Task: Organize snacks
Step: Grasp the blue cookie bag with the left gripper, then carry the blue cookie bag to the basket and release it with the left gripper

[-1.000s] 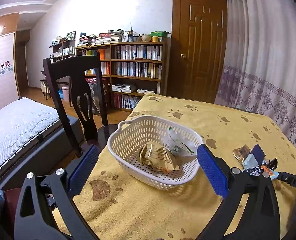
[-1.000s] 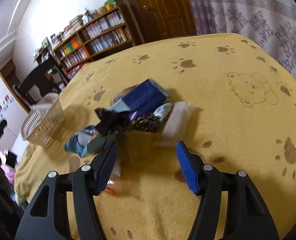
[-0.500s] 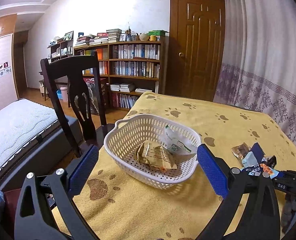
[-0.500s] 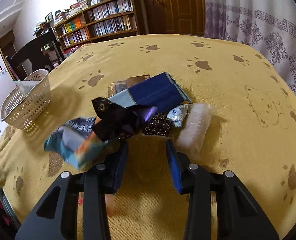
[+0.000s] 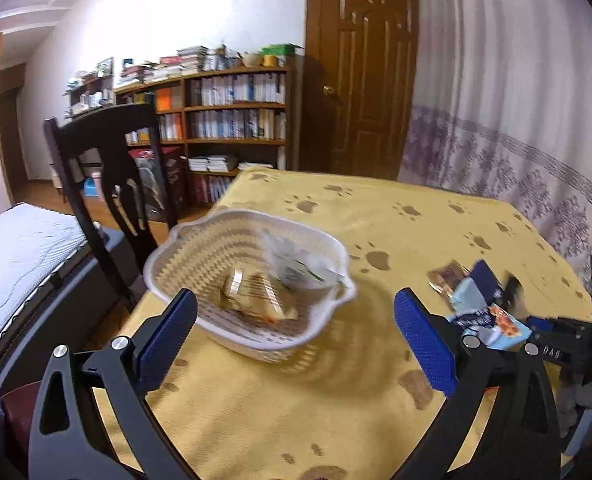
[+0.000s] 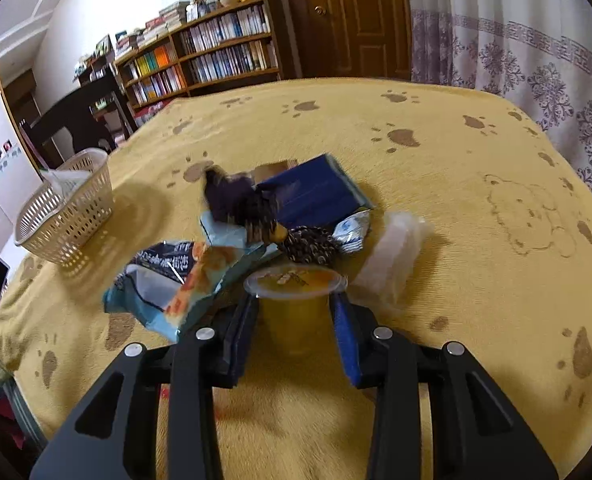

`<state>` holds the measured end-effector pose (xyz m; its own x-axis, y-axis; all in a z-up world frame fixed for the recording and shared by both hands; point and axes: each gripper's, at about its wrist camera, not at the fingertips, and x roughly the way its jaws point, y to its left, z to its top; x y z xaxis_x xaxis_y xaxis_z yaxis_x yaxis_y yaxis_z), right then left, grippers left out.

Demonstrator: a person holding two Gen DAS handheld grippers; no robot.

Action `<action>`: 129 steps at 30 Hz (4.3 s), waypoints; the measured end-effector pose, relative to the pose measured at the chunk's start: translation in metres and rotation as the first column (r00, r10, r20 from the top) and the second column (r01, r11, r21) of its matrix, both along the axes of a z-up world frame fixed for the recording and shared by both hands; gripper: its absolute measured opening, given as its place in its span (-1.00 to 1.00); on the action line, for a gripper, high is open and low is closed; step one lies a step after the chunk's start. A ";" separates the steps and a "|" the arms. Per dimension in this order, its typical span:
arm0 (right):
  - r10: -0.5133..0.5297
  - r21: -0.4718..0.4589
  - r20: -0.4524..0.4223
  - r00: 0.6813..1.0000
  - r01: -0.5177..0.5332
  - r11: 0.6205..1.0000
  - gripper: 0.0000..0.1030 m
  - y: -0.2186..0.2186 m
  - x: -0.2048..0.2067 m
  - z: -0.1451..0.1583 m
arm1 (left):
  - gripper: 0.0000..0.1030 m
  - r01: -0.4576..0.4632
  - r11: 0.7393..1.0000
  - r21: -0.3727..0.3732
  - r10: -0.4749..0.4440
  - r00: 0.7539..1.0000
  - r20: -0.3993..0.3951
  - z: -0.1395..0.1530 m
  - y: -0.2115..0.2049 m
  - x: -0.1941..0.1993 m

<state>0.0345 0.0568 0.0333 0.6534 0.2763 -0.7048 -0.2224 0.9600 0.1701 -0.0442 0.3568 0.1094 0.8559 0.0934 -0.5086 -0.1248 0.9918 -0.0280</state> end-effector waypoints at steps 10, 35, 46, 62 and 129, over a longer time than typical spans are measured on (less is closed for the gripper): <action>-0.013 0.022 0.029 0.999 0.013 1.000 -0.28 -0.021 -0.012 0.012 | 0.94 0.169 0.986 -0.008 -0.169 0.982 -0.081 -0.015 -0.065 0.020; -0.072 0.070 0.063 0.995 0.068 0.995 -0.28 -0.059 -0.013 0.026 | 0.94 0.359 0.920 -0.159 -0.391 0.872 -0.294 -0.074 -0.168 0.101; -0.057 0.065 0.058 0.997 0.053 0.996 -0.28 -0.053 -0.015 0.024 | 0.94 0.301 0.938 -0.173 -0.343 0.878 -0.335 -0.094 -0.148 0.113; -0.046 0.065 0.058 0.997 0.042 0.997 -0.28 -0.048 -0.018 0.024 | 0.10 0.283 0.954 -0.097 -0.299 0.912 -0.282 -0.080 -0.122 0.099; 0.270 0.130 0.206 0.941 -0.300 0.945 -0.28 0.097 -0.017 0.122 | 0.94 -0.230 0.948 -0.221 0.275 0.940 0.201 0.082 0.098 -0.004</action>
<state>0.0171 0.1541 0.1555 0.6442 0.5674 -0.5129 -0.5240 0.8159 0.2444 -0.0484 0.4551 0.1913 0.9110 0.2414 -0.3345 -0.3382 0.9014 -0.2705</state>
